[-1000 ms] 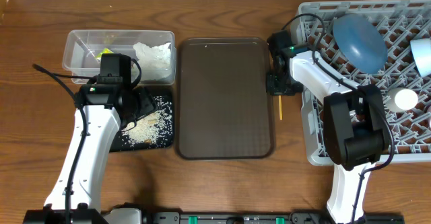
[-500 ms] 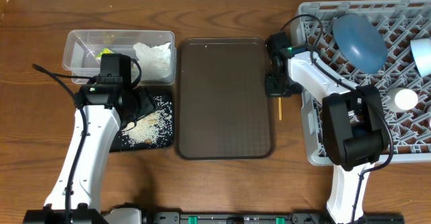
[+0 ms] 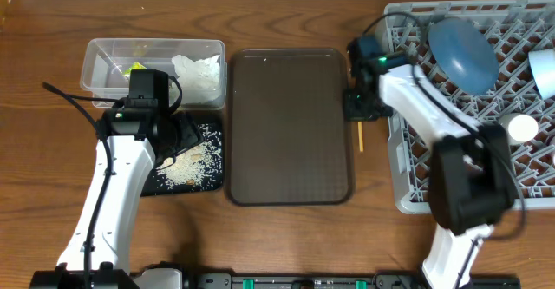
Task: Sort waste into correct bins and load items into the dishwasher rack
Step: 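Insert the chopsticks upright into the rack with the right gripper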
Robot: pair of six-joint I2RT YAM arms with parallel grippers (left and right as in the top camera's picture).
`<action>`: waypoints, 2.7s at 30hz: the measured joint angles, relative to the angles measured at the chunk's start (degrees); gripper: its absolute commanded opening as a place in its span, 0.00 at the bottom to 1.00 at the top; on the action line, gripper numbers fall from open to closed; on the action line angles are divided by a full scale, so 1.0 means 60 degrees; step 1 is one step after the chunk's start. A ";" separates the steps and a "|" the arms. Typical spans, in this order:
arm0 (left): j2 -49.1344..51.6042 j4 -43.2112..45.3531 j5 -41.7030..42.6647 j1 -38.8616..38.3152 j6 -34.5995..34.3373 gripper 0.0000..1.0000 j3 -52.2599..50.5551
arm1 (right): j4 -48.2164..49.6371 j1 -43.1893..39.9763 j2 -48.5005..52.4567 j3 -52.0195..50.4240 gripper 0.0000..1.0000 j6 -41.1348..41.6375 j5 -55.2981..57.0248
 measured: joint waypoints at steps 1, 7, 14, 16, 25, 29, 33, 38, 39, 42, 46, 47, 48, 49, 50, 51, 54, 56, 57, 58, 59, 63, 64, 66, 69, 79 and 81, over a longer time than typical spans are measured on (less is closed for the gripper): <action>0.0000 0.0000 0.0000 0.0000 0.0000 0.72 0.0000 | -0.0106 -0.0047 -0.0251 0.0040 0.01 -0.0095 -0.0076; 0.0000 0.0004 0.0000 0.0000 0.0000 0.72 0.0000 | -0.1271 -0.1009 -0.2138 0.0353 0.01 -0.1180 -0.0331; 0.0000 0.0007 0.0000 0.0000 0.0000 0.72 0.0000 | -0.2208 -0.2204 -0.2328 0.0379 0.01 -0.2528 -0.0350; 0.0000 0.0004 0.0000 0.0000 0.0000 0.72 0.0000 | -0.2517 -0.2393 -0.2295 0.0379 0.01 -0.2969 -0.0339; 0.0000 0.0004 0.0000 0.0000 0.0000 0.72 0.0000 | -0.2688 -0.2670 -0.1636 0.0215 0.01 -0.3676 -0.0630; 0.0000 0.0004 0.0000 0.0000 0.0000 0.72 0.0000 | -0.2656 -0.2670 -0.1129 0.0011 0.01 -0.3712 -0.0718; 0.0000 0.0004 0.0000 0.0000 0.0000 0.72 0.0000 | -0.2681 -0.2670 -0.0750 -0.0080 0.23 -0.3570 -0.0794; 0.0000 0.0000 -0.0004 0.0000 0.0000 0.72 0.0000 | -0.2583 -0.2750 -0.0703 -0.0091 0.20 -0.3530 -0.0783; 0.0000 0.0004 0.0000 0.0000 0.0000 0.72 0.0000 | -0.2561 -0.2750 -0.0703 -0.0091 0.15 -0.3523 -0.0812; 0.0000 0.0004 0.0000 0.0000 0.0000 0.72 0.0000 | -0.2488 -0.2743 -0.0703 -0.0091 0.08 -0.3461 -0.1075; 0.0000 0.0004 0.0000 0.0000 0.0004 0.72 0.0000 | -0.2368 -0.2743 -0.0703 -0.0091 0.04 -0.3424 -0.1359; 0.0000 0.0004 0.0000 0.0000 0.0000 0.72 0.0000 | -0.2361 -0.2739 -0.0703 -0.0091 0.03 -0.3424 -0.1377; 0.0000 0.0004 0.0000 0.0000 0.0000 0.72 0.0000 | -0.2339 -0.2732 -0.0703 -0.0091 0.02 -0.3424 -0.1395; 0.0000 0.0004 0.0000 0.0000 0.0000 0.72 0.0000 | -0.2324 -0.2728 -0.0703 -0.0091 0.02 -0.3424 -0.1406; 0.0000 0.0004 0.0000 0.0000 0.0000 0.72 0.0000 | -0.2317 -0.2721 -0.0703 -0.0091 0.02 -0.3424 -0.1413; 0.0000 0.0000 0.0000 0.0000 0.0000 0.72 0.0000 | -0.2302 -0.2703 -0.0703 -0.0091 0.01 -0.3424 -0.1410; 0.0000 0.0000 0.0000 0.0000 0.0000 0.72 0.0000 | -0.2248 -0.2648 -0.0703 -0.0091 0.01 -0.3428 -0.1381; 0.0000 0.0000 0.0000 0.0000 0.0000 0.72 0.0000 | -0.2182 -0.2539 -0.0703 -0.0091 0.01 -0.3446 -0.1348; 0.0000 0.0000 0.0000 0.0000 0.0000 0.72 0.0000 | -0.2153 -0.2466 -0.0707 -0.0091 0.01 -0.3486 -0.1362; 0.0000 0.0004 0.0000 0.0000 0.0000 0.72 0.0000 | -0.2142 -0.2368 -0.0703 -0.0091 0.01 -0.3526 -0.1384; 0.0000 0.0000 0.0000 0.0000 0.0000 0.72 0.0000 | -0.2135 -0.2284 -0.0703 -0.0091 0.01 -0.3544 -0.1395; 0.0000 0.0000 0.0000 0.0000 0.0000 0.72 0.0000 | -0.2087 -0.1916 -0.0703 -0.0091 0.01 -0.3610 -0.1588; 0.0000 -0.0004 0.0000 0.0000 0.0000 0.72 0.0000 | -0.2080 -0.1876 -0.0703 -0.0091 0.01 -0.3614 -0.1643; 0.0000 -0.0004 0.0000 0.0000 0.0000 0.72 0.0000 | -0.2073 -0.1785 -0.0703 -0.0091 0.01 -0.3636 -0.1727; 0.0000 -0.0004 0.0000 0.0000 0.0000 0.72 0.0000 | -0.2065 -0.1701 -0.0703 -0.0091 0.01 -0.3639 -0.1734; 0.0000 -0.0004 0.0000 0.0000 0.0000 0.72 0.0000 | -0.2004 -0.1592 -0.0703 -0.0084 0.02 -0.3421 -0.1424; 0.0000 -0.0004 0.0000 0.0000 0.0000 0.72 0.0000 | -0.2004 -0.1548 -0.0707 -0.0004 0.02 -0.3286 -0.1293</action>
